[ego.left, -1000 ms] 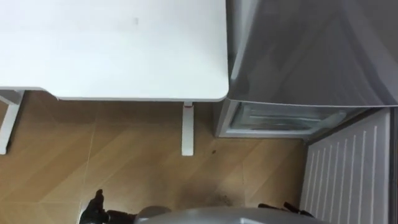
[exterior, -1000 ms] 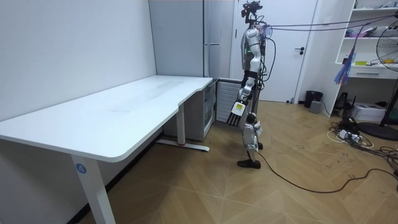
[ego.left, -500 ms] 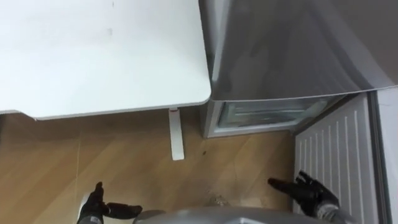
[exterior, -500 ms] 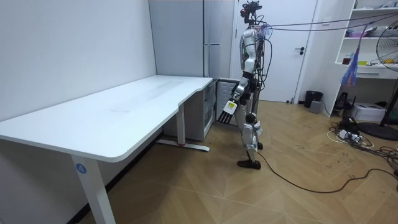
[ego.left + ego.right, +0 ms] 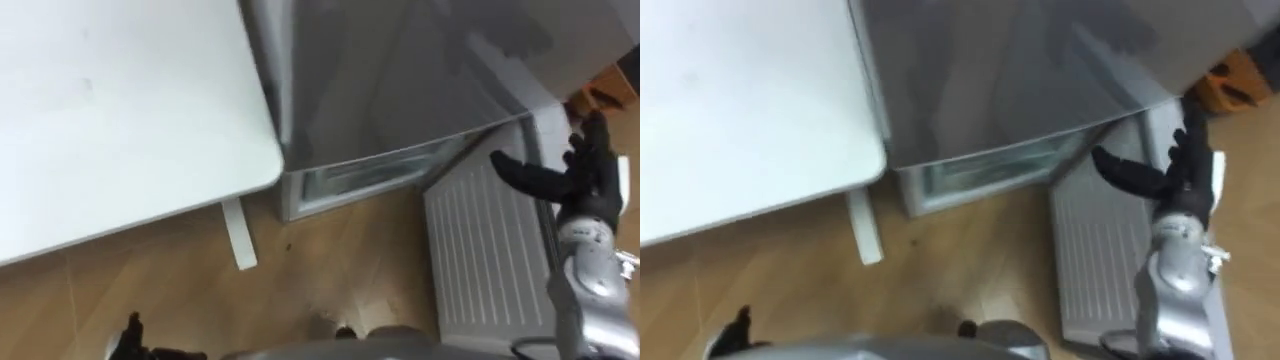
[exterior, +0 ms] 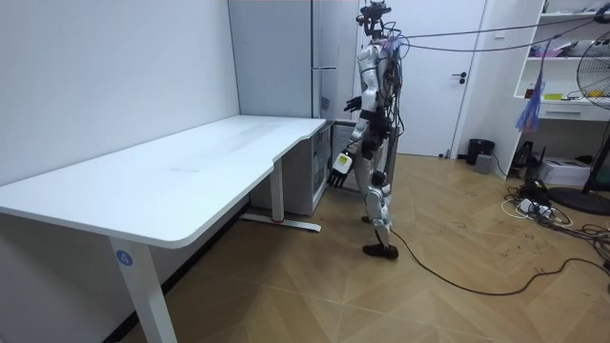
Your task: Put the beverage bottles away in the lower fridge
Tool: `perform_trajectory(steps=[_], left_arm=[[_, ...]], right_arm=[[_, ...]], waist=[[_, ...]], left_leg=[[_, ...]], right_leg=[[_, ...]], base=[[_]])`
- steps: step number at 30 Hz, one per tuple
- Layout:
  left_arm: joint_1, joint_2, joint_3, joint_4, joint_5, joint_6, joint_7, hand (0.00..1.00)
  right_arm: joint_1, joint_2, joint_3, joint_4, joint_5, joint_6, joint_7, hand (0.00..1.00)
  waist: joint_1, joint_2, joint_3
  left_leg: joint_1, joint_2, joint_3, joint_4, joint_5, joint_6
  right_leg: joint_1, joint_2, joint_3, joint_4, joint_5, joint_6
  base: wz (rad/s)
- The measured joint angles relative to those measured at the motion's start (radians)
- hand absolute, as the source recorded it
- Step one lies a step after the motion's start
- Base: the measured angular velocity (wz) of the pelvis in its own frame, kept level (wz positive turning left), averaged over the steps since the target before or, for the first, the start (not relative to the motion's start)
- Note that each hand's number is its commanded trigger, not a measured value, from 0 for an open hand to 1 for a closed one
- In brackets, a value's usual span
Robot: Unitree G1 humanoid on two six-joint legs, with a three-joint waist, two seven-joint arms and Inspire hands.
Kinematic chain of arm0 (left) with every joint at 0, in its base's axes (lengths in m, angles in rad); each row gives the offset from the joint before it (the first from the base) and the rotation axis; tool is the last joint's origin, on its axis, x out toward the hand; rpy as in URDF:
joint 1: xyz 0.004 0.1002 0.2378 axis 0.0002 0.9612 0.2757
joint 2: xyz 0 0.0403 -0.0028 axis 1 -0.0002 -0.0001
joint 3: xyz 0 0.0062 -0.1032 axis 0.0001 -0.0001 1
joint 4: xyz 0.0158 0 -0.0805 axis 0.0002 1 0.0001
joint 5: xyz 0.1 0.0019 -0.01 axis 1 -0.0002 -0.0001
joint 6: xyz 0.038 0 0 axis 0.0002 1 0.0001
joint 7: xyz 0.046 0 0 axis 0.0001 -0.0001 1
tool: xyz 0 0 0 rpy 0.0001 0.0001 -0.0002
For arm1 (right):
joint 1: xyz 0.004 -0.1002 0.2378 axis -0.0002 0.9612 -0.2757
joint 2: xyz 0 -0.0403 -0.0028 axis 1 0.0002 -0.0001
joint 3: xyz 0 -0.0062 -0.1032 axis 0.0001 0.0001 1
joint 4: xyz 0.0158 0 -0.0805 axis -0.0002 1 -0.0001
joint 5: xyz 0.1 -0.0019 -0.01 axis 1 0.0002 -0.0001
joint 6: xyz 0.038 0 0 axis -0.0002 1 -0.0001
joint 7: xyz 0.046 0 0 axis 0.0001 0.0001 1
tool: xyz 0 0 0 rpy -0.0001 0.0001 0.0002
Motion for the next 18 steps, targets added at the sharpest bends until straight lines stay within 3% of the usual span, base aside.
perform_trajectory(steps=[1,2,3,4,7,8,13,16,18], left_arm=[[0.004,-0.004,0.002,-0.021,0.010,0.001,0.002,0.00],[0.010,-0.006,0.011,-0.021,0.015,0.006,0.004,0.00],[0.014,-0.013,0.026,-0.019,0.029,0.020,0.010,0.00],[0.017,-0.015,0.031,-0.018,0.040,0.028,0.010,0.00],[0.015,-0.019,0.050,-0.025,0.043,0.032,0.003,0.00],[0.013,-0.022,0.057,-0.029,0.043,0.032,0.002,0.00],[0.035,-0.026,0.070,-0.034,0.043,0.034,-0.001,0.00],[0.035,-0.030,0.088,-0.036,0.041,0.037,-0.002,0.00],[0.042,-0.032,0.087,-0.032,0.038,0.037,-0.006,0.00]], right_arm=[[0.013,0.003,-0.027,-0.030,-0.001,0.000,-0.026,0.00],[0.024,0.001,-0.032,-0.043,-0.001,0.000,-0.034,0.00],[0.039,-0.007,-0.038,-0.070,-0.002,-0.002,-0.049,0.00],[0.043,-0.010,-0.046,-0.088,-0.002,-0.011,-0.070,0.00],[0.028,-0.013,-0.072,-0.094,-0.011,-0.040,-0.126,0.00],[0.025,-0.013,-0.079,-0.093,-0.010,-0.041,-0.144,0.00],[0.031,-0.014,-0.118,-0.086,0.008,-0.041,-0.173,0.00],[0.056,-0.017,-0.131,-0.082,0.082,-0.039,-0.188,0.00],[0.058,-0.020,-0.139,-0.027,0.107,-0.040,-0.192,0.00]], waist=[[0.010,-0.001,-0.0074],[0.021,-0.004,-0.0210],[0.033,-0.002,-0.0249],[0.042,0.005,-0.0188],[0.035,0.005,-0.0171],[0.026,0.009,-0.0154],[0.014,0.020,-0.0094],[0.011,0.014,-0.0062],[0.009,0.015,-0.0091]], left_leg=[[-0.049,-0.034,0.032,-0.006,0.065,0.066],[-0.046,-0.037,0.061,-0.003,0.077,0.071],[-0.012,-0.044,0.065,-0.009,0.080,0.073],[0.016,-0.051,0.063,-0.017,0.080,0.073],[0.033,-0.071,0.062,-0.020,0.078,0.076],[0.033,-0.071,0.062,-0.022,0.071,0.088],[0.036,-0.071,0.067,-0.025,0.067,0.092],[0.039,-0.079,0.070,-0.023,0.069,0.088],[0.043,-0.079,0.067,-0.023,0.070,0.086]], right_leg=[[0.001,-0.013,0.016,0.008,-0.009,0.019],[0.004,-0.019,0.012,0.009,-0.013,0.030],[0.020,-0.017,-0.018,0.008,-0.013,0.037],[0.040,-0.022,-0.047,0.003,-0.013,0.039],[0.069,-0.037,-0.087,0.002,-0.019,0.048],[0.071,-0.037,-0.099,0.002,-0.023,0.054],[0.076,-0.040,-0.120,0.002,-0.029,0.059],[0.075,-0.043,-0.124,0.002,-0.049,0.049],[0.072,-0.043,-0.126,0.005,-0.058,0.048]], base=[[0.00],[-0.20],[-0.19],[-0.11],[0.08],[0.15],[-0.10],[-0.02],[0.04]])
